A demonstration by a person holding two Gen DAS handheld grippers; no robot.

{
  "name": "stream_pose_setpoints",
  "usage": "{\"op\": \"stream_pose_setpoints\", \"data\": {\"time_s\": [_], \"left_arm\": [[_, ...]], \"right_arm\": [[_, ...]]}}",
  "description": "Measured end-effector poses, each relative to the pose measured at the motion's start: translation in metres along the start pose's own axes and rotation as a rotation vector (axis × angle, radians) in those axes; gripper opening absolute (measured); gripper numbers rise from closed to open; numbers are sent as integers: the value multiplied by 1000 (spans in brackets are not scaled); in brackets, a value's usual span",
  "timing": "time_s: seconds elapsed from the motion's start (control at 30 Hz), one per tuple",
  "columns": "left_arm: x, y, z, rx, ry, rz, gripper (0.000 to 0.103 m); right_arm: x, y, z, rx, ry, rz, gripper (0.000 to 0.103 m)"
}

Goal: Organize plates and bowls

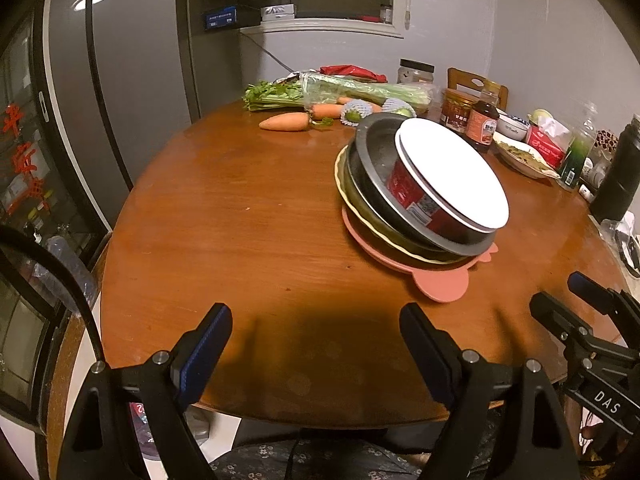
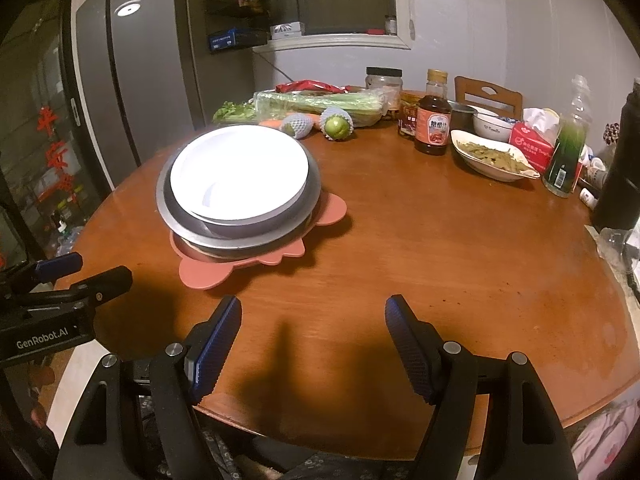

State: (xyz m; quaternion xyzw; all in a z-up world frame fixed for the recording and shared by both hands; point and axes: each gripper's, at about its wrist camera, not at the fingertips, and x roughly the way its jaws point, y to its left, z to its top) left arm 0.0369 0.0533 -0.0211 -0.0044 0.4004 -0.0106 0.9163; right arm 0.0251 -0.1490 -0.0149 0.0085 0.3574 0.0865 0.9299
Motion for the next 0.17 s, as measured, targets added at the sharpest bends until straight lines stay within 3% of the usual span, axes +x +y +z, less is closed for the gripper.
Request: {"op": "stream_pose_setpoints", "data": {"time_s": [0.17], "left_arm": [[-1,9,3,-16,-23,0,87]], "right_arm": [[4,-5,1,7,5,-6,76]]}}
